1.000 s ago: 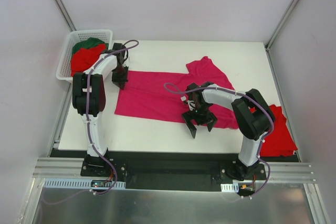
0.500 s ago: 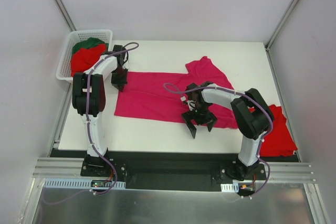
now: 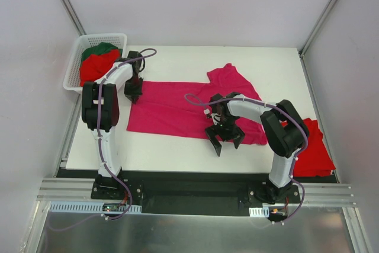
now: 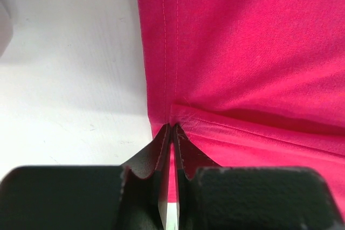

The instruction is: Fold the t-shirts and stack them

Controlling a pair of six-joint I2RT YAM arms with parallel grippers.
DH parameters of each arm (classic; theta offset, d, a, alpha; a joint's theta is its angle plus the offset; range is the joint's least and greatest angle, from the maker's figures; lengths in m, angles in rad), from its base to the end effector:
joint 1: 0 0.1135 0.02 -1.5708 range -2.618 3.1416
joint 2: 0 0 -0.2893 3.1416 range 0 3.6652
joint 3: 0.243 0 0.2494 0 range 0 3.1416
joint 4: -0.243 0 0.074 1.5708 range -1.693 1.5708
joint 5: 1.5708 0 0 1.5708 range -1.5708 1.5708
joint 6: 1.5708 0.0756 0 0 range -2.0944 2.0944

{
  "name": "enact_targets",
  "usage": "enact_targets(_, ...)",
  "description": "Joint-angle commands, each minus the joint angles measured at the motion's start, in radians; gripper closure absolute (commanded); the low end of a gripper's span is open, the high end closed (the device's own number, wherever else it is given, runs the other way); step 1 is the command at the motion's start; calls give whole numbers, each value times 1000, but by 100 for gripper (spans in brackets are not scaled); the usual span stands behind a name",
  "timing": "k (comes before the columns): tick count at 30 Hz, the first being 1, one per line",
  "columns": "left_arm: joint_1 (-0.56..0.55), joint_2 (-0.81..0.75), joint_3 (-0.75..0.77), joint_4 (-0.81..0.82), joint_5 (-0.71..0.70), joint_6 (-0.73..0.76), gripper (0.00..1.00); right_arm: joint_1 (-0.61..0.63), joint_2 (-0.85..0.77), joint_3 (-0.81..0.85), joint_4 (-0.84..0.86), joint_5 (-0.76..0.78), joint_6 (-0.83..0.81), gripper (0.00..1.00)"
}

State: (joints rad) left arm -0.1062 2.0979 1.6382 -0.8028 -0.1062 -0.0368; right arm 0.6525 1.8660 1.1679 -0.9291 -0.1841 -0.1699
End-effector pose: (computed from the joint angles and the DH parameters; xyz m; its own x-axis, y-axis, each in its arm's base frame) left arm 0.4526 -0.0402 0.1678 -0.9495 0.0644 -0.3069 0.0385 0.9952 0.0898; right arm 0.2457 0.2052 0.1326 -0.6824 -0.7306 0.0247 -0.7144 0.6736 0.1897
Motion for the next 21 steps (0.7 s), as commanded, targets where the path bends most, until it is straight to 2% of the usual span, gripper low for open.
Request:
enact_targets(1, -9, -58, 2, -33, -47, 17, 96, 4, 21, -24, 19, -32, -20, 4)
enact_targets(3, -9, -61, 6, -32, -47, 17, 92, 4, 18, -27, 21, -34, -22, 4)
enact_targets(5, -9, -64, 11, -35, -58, 14, 79, 4, 15, -28, 22, -32, -19, 4)
enact_targets(6, -9, -71, 9, -36, -58, 11, 5, 4, 13, -30, 23, -31, -19, 4)
enact_targets(7, -9, -76, 12, -44, -58, 9, 1, 4, 6, -31, 24, -29, -16, 4)
enact_targets(11, -15, -136, 51, -61, -67, -20, 1, 4, -56, -22, 29, 8, -2, 4)
enact_targets(15, -64, -222, 72, -65, 0, -67, 1, -5, -155, 65, -5, 142, 29, 4)
enact_targets(19, -125, -231, 23, -33, 208, -129, 1, -56, -200, 176, -28, 241, 44, 4)
enact_targets(21, -144, -208, -37, -6, 258, -138, 1, -115, -186, 217, -33, 253, 38, 4)
